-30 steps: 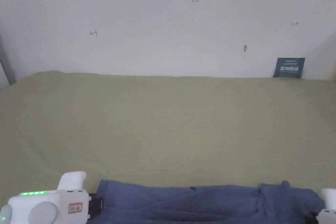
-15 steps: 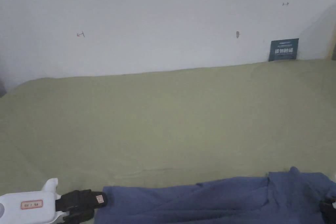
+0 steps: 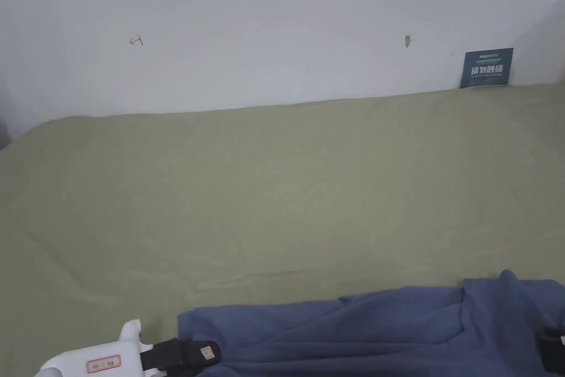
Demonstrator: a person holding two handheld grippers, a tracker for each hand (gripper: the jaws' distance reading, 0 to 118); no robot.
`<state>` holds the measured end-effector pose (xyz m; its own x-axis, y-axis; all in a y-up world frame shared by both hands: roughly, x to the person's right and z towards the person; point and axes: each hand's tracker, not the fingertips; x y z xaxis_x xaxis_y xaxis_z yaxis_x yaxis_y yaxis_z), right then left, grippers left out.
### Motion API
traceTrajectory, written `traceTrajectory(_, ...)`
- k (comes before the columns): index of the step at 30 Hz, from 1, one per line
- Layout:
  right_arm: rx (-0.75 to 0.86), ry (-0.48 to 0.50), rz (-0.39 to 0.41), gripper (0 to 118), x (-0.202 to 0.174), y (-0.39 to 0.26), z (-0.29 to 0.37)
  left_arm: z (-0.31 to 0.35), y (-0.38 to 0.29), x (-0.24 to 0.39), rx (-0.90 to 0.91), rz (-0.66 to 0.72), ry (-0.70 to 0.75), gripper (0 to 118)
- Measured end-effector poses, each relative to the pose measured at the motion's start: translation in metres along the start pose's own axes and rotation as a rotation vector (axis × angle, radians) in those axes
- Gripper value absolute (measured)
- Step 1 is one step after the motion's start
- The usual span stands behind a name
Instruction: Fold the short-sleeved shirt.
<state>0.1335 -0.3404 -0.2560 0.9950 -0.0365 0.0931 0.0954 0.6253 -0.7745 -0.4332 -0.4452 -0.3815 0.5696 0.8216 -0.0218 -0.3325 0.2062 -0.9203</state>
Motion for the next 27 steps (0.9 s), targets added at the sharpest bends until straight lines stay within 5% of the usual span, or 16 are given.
traceTrajectory(2,0.003,0.003,0.004,7,0.002,-0.001,0.003,0.006,-0.001,-0.007,0.060,0.043,-0.101,10)
traceTrajectory(4,0.010,-0.002,0.015,7,0.005,0.000,0.007,0.015,0.001,0.005,0.116,0.010,-0.037,10)
traceTrajectory(10,0.012,-0.023,0.038,7,0.022,0.005,0.013,0.035,-0.001,0.098,0.140,-0.367,0.020,10)
traceTrajectory(17,0.028,-0.008,0.018,7,0.036,0.004,0.018,-0.031,-0.020,0.212,0.009,-0.585,-0.107,10)
traceTrajectory(27,0.026,0.002,0.008,7,0.044,-0.004,0.014,-0.173,-0.068,0.217,-0.177,-0.543,-0.063,17)
